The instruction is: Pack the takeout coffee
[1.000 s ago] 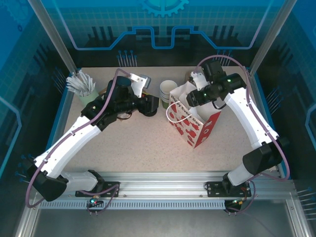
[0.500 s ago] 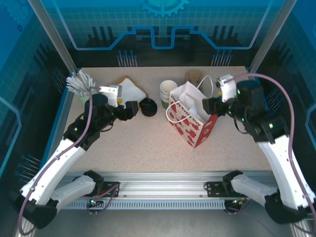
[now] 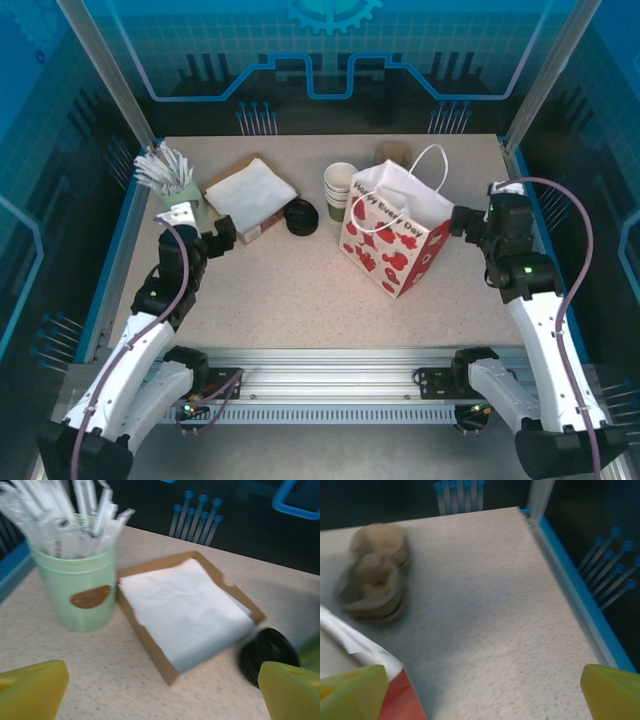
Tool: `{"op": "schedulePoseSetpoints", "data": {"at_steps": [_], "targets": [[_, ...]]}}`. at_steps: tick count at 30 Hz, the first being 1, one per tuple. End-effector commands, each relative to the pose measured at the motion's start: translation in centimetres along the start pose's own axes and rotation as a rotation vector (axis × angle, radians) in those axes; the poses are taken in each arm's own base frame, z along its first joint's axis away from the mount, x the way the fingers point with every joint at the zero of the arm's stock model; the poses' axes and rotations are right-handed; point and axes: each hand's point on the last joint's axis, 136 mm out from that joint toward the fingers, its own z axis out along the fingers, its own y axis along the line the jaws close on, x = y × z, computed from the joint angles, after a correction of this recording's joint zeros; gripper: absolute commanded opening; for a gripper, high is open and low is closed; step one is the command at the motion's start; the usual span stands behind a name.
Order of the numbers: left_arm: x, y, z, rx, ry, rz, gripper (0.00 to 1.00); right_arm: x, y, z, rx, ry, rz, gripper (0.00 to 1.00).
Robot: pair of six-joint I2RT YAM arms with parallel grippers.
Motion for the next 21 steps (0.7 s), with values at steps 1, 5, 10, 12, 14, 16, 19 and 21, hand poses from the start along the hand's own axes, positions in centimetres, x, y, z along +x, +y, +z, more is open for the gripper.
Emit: {"op": "schedulePoseSetpoints", "data": {"at_steps": [1, 5, 10, 12, 14, 16, 19, 21], "targets": [[-1.6, 2.2, 1.8, -0.085, -0.079, -0.026, 0.99, -0.3, -2.9, 3.5, 0.185, -0.05, 0.099, 1.0], [-0.1, 3.0, 4.5, -0.117, -0.024, -0.021, 0.99, 0.1, -3.5, 6.1, 0.225, -0.028, 0.082, 1.0], [1.0, 2.2, 5.6, -0.078, 0.014, -0.047, 0.99, -0.9, 1.8, 4.4, -0.081, -0.069, 0.05, 0.99], [1.1, 2.0, 5.6, -0.062, 0.009, -0.059, 0.99, -0.6, 3.4, 3.4, -0.164, -0.074, 0.04, 0.98], [1.1, 1.8, 5.5, -0.051, 0.006, -0.068, 0.99, 0.3, 4.6, 2.8, -0.219, -0.06, 0.027, 0.97], [0.9, 1.6, 5.4, -0.038, 0.005, -0.071, 0.99, 1.2, 5.0, 2.5, -0.234, -0.042, 0.017, 0.97], [0.7, 1.3, 5.3, -0.024, 0.007, -0.076, 0.99, 2.4, 5.8, 2.3, -0.275, -0.004, 0.026, 0.96], [0.6, 1.1, 5.1, -0.012, 0.009, -0.081, 0.99, 3.1, 6.3, 1.8, -0.297, 0.011, 0.025, 0.96]]}}
